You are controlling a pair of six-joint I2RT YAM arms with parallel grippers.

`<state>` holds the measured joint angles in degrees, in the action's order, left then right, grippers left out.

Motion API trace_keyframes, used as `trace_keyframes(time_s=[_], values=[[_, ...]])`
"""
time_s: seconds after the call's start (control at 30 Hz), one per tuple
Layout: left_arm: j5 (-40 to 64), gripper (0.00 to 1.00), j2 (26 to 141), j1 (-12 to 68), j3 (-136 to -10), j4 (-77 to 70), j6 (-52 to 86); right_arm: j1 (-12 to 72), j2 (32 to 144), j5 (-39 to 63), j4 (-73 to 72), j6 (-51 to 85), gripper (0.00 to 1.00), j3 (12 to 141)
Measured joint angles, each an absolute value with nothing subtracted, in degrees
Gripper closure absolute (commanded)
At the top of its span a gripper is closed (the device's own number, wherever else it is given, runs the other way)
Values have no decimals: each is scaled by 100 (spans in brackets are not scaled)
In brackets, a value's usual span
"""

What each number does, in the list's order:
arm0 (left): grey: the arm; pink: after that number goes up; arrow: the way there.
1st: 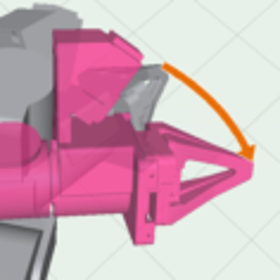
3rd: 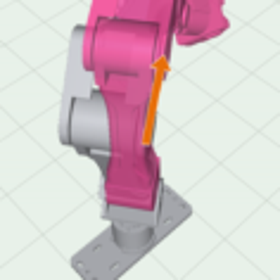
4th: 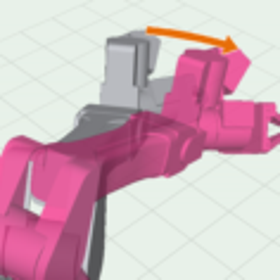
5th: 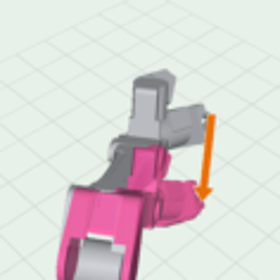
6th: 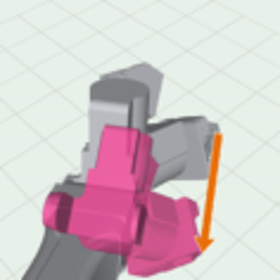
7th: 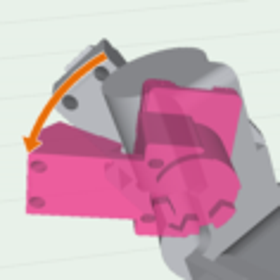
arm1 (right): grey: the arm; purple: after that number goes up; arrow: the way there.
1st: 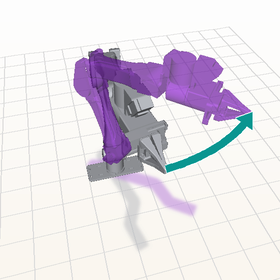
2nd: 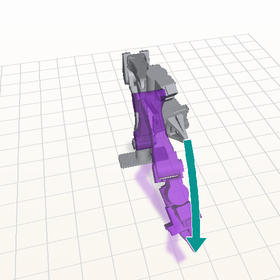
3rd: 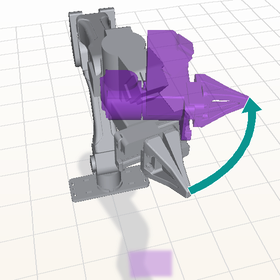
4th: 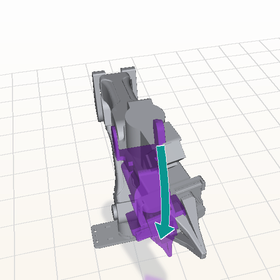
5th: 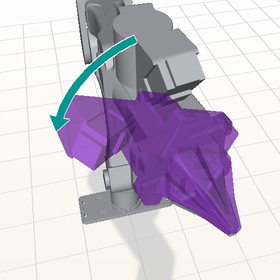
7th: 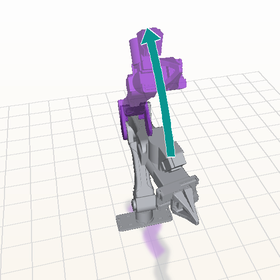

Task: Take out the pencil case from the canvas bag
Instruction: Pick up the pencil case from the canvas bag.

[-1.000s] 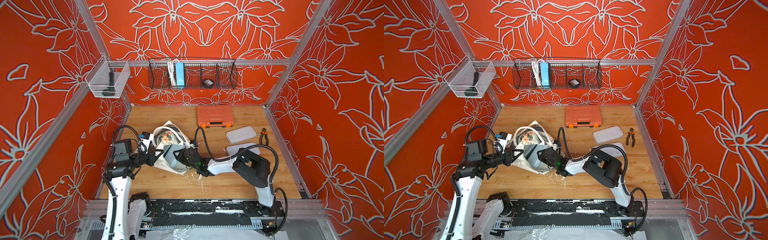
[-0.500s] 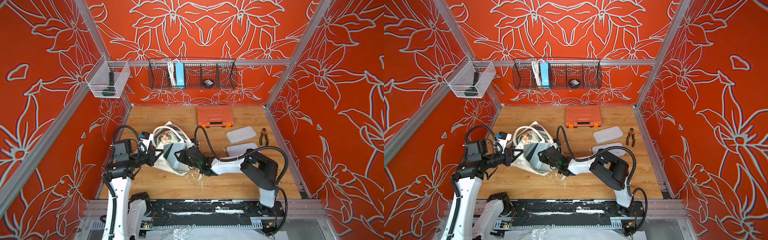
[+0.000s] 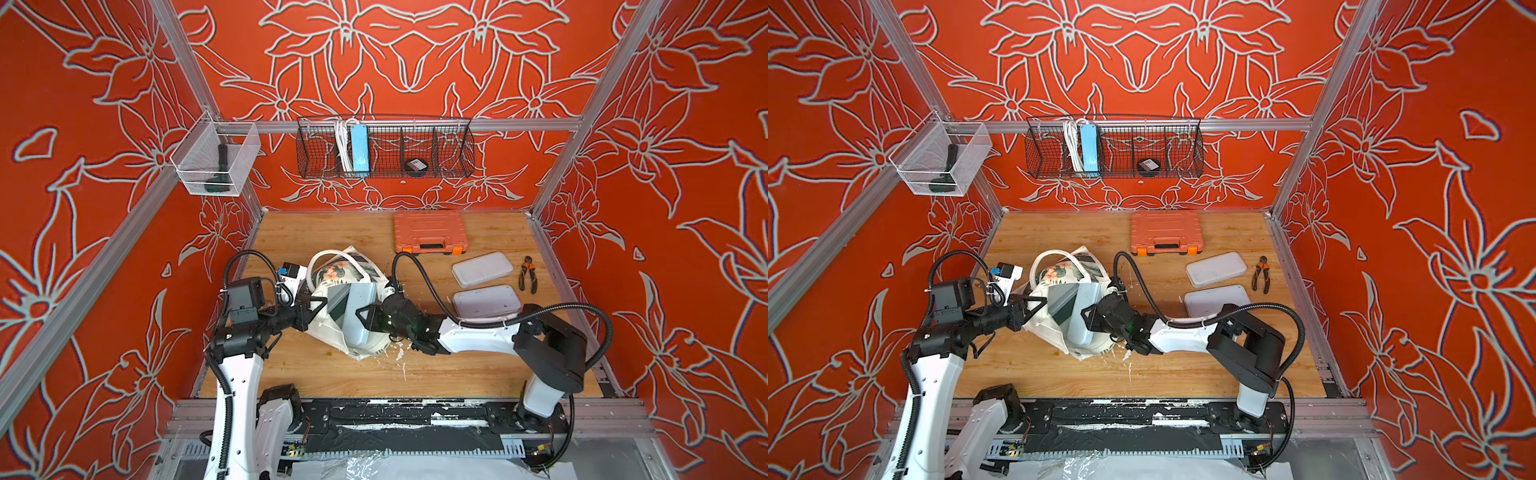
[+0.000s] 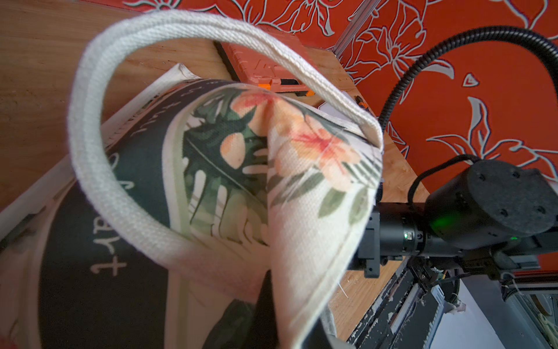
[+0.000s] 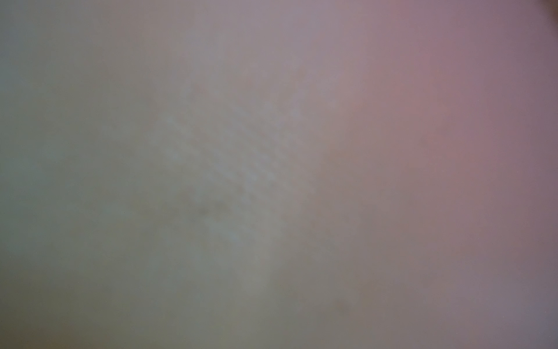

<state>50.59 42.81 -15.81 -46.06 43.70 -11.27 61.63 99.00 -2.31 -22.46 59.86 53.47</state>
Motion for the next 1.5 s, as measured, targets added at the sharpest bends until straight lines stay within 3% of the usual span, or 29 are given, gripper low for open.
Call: trace_keyframes(time_s=[1.03,1.5], values=[[5107,100,4292,-1579,-4606,4268,-1020,6173,8049,-99,-1219,4995,93,4770],[4956,100,4289,-1579,-4606,4141,-803,6145,7736,19,-1090,4812,94,4630]])
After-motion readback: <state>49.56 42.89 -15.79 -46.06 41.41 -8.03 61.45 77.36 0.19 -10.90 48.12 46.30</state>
